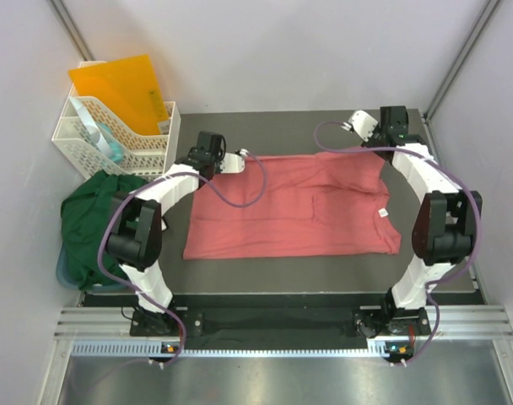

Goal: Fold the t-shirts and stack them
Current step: Fold the other side of the tshirt into a rectangle

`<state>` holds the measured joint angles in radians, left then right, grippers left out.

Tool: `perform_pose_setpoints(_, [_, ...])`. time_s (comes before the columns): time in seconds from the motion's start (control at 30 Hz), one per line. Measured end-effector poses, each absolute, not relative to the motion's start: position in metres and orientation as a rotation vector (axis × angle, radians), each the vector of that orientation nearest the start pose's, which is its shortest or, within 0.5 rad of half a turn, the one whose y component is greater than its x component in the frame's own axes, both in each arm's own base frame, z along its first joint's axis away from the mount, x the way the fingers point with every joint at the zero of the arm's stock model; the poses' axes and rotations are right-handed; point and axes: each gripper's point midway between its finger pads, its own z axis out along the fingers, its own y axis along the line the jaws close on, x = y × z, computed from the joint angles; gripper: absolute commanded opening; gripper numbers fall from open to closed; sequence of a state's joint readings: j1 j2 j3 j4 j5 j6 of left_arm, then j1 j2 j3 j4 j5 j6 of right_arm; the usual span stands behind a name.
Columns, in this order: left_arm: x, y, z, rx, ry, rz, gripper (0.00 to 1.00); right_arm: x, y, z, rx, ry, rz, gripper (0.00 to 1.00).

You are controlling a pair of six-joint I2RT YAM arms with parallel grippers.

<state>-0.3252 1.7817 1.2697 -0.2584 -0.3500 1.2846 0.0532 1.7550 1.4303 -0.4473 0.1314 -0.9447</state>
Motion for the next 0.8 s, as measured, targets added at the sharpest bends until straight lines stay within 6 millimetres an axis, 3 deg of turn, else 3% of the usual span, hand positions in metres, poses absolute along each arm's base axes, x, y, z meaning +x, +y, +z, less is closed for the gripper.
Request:
perform_pose_setpoints(0.5, [0.494,-0.051,0.148,1.57,1.801,0.985,0.0,0.505,-0.04,0.18,-0.986,2.05,-0.726,0.0])
perform_pose_setpoints(0.67, [0.494,-0.049,0.149,1.573,1.799,0.989,0.0,0.503,-0.036,0.176,-1.004,2.054,-0.698,0.0])
perform_pose_setpoints(0.8, [0.489,-0.045,0.139,1.61,1.811,0.981,0.0,0.49,-0.027,0.163,-1.097,2.09,-0.611,0.0])
